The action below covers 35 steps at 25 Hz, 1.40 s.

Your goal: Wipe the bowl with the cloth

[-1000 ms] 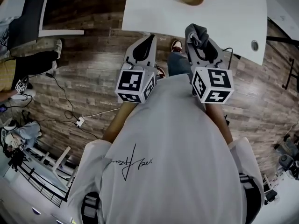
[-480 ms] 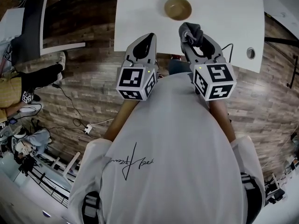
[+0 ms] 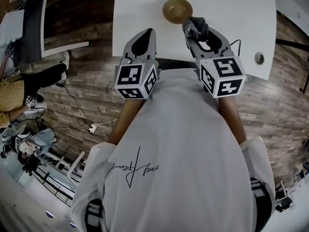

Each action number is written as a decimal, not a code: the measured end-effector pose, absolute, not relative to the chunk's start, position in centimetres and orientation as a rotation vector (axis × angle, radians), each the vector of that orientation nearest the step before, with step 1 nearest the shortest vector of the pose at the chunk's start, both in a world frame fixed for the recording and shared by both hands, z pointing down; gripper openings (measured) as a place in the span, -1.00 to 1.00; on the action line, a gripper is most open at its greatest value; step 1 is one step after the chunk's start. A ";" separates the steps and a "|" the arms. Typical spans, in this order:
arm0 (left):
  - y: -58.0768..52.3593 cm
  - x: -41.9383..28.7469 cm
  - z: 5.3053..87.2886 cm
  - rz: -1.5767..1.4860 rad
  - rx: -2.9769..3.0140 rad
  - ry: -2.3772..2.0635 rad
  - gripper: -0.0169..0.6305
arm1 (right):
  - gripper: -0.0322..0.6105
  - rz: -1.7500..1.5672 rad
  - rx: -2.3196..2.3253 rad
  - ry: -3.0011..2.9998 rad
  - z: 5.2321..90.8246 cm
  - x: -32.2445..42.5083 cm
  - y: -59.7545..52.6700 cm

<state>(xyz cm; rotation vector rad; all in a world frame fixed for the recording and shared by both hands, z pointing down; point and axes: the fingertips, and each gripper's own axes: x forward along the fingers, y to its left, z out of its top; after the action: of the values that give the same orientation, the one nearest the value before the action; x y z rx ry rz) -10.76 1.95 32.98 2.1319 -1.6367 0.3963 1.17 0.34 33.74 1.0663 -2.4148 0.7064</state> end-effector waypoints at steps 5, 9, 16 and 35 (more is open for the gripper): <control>1.7 -11.8 33.9 0.405 2.072 -1.673 -0.99 | -0.35 0.691 1.055 -2.384 34.8 2.1 0.0; 1.0 -11.4 35.1 0.426 2.073 -1.624 -1.00 | -0.35 0.693 1.043 -2.351 35.9 2.8 -0.5; -0.7 -10.4 36.5 0.463 2.108 -1.539 -0.84 | -0.35 0.693 1.055 -2.327 37.3 3.5 -2.1; -4.6 -10.0 40.9 0.584 2.071 -1.394 -0.67 | -0.35 0.771 1.108 -2.206 41.0 3.7 -5.6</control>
<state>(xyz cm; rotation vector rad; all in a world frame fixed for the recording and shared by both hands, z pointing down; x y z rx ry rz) -10.00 -4.65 40.89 2.0714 -1.3945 0.5838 3.75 -5.63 40.98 1.1078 -2.2055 0.7708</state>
